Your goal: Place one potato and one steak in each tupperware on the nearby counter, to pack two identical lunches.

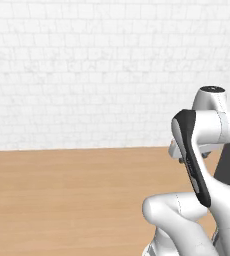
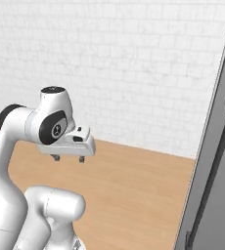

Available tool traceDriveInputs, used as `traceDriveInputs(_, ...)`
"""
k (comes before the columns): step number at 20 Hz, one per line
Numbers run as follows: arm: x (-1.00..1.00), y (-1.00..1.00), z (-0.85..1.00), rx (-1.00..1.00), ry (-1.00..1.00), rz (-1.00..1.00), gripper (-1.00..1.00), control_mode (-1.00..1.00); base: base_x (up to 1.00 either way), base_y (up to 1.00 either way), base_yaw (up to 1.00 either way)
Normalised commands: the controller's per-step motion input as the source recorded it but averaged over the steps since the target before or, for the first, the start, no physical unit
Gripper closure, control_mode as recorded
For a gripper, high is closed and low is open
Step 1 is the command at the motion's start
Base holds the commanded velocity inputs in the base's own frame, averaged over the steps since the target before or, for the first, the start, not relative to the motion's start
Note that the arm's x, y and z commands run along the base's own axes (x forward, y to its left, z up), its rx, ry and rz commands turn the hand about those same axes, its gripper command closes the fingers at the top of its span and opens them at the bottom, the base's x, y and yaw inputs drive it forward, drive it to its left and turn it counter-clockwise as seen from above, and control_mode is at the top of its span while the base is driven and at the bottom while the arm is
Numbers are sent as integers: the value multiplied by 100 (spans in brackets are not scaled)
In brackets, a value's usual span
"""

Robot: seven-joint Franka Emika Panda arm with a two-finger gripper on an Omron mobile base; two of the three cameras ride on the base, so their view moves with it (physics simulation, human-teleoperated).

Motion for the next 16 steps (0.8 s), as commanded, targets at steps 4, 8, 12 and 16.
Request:
traceDriveInputs(4, 0, 0, 0, 0, 0, 0, -100, 100, 100, 61, -24)
traceDriveInputs(8, 0, 0, 0, 0, 0, 0, -100, 100, 100, 96, -56)
traceDriveInputs(12, 0, 0, 0, 0, 0, 0, -100, 100, 100, 96, -60)
traceDriveInputs(16, 0, 0, 0, 0, 0, 0, -100, 100, 78, 65, -75)
